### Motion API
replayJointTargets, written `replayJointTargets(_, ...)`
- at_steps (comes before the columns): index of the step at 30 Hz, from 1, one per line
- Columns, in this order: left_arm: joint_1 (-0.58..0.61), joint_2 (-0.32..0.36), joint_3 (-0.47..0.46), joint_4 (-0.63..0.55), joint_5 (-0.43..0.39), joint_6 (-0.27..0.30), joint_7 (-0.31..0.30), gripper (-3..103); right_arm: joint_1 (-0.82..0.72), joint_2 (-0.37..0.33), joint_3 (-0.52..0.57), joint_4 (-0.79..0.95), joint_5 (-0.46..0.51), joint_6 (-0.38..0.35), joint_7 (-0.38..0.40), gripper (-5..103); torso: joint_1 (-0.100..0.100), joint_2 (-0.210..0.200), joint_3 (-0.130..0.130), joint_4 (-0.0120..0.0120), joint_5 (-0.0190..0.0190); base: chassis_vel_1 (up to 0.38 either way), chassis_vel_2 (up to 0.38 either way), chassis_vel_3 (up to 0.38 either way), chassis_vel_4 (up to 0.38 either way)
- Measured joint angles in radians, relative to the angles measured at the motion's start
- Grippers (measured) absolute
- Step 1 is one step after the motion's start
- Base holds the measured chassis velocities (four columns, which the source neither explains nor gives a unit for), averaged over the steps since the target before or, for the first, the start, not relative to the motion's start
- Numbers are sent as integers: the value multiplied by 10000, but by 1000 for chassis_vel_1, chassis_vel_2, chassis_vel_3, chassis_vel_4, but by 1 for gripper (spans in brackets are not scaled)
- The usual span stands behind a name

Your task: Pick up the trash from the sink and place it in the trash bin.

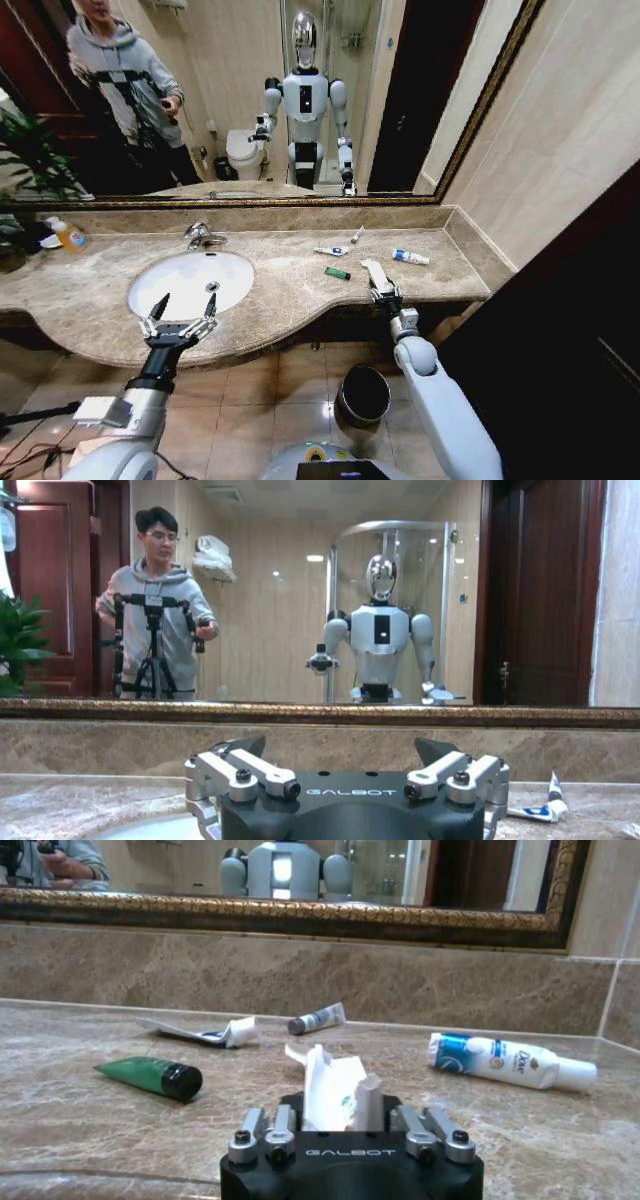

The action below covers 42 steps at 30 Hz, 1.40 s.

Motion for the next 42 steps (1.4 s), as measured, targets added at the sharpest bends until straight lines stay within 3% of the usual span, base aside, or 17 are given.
replayJointTargets(1, 0, 0, 0, 0, 0, 0, 0, 100, -7, -18, 18, 6, 14, 4, -5, 42, 0, 0, 0, 0, 0, 0, 0, 0, 0)
replayJointTargets(8, 0, 0, 0, 0, 0, 0, 0, 100, -159, -102, 178, 109, 226, 4, -35, 10, 0, 0, 0, 0, 0, 0, 0, 0, 0)
replayJointTargets(12, 0, 0, 0, 0, 0, 0, 0, 100, -293, -167, 241, 269, 365, -8, -53, 1, 0, 0, 0, 1, 0, 0, 0, 0, 0)
replayJointTargets(19, 0, 0, 0, 0, 0, 0, 0, 100, -772, -352, 419, 939, 627, -12, -90, 0, 0, 0, 0, 1, 2, 0, 0, 0, 0)
replayJointTargets(23, 0, 0, 0, 0, 0, 0, 0, 100, -1668, -623, 738, 2006, 1109, 434, -285, 0, 0, 0, 0, 1, 0, 0, 0, 0, 0)
replayJointTargets(27, 0, 0, 0, 0, 0, 0, 0, 100, -3310, -756, 1266, 2782, 1362, 2263, -348, 0, -1, 0, -1, 0, 0, 0, 0, 0, 0)
replayJointTargets(31, 0, 0, 0, 0, 0, 0, -1, 100, -3928, -683, 1425, 2900, 1362, 2856, -345, 0, -2, 1, -1, 0, -1, 0, 0, 0, 0)
replayJointTargets(34, 0, 0, 0, 0, 0, 0, 0, 100, -5809, -275, 1344, 2602, 1280, 5041, -295, 0, -2, 2, -1, 0, -2, 0, 0, 0, 0)
replayJointTargets(35, 0, 0, 0, 0, 0, 0, 0, 100, -5809, -275, 1344, 2602, 1280, 5041, -295, 0, -2, 2, -1, 0, -2, 0, 0, 0, 0)
replayJointTargets(37, 0, 0, 0, 0, 0, 0, -1, 100, -6398, -88, 1238, 2062, 1232, 6025, -528, 0, -2, 2, -2, -2, 0, 0, 0, 0, 0)
replayJointTargets(38, 0, 0, 0, 0, 0, 0, 0, 100, -6729, 76, 1203, 1291, 1517, 6889, -1128, 0, -3, 3, -2, -3, 1, 0, 0, 0, 0)
replayJointTargets(39, 0, 0, 0, 0, 0, 0, 0, 100, -6729, 76, 1203, 1291, 1517, 6889, -1128, 0, -3, 3, -2, -3, 1, 0, 0, 0, 0)
replayJointTargets(42, 0, 0, 0, 0, 0, 0, -1, 100, -6541, 337, 990, -1198, 1925, 7887, -1864, 0, -3, 2, -1, -2, 0, 0, 0, 0, 0)
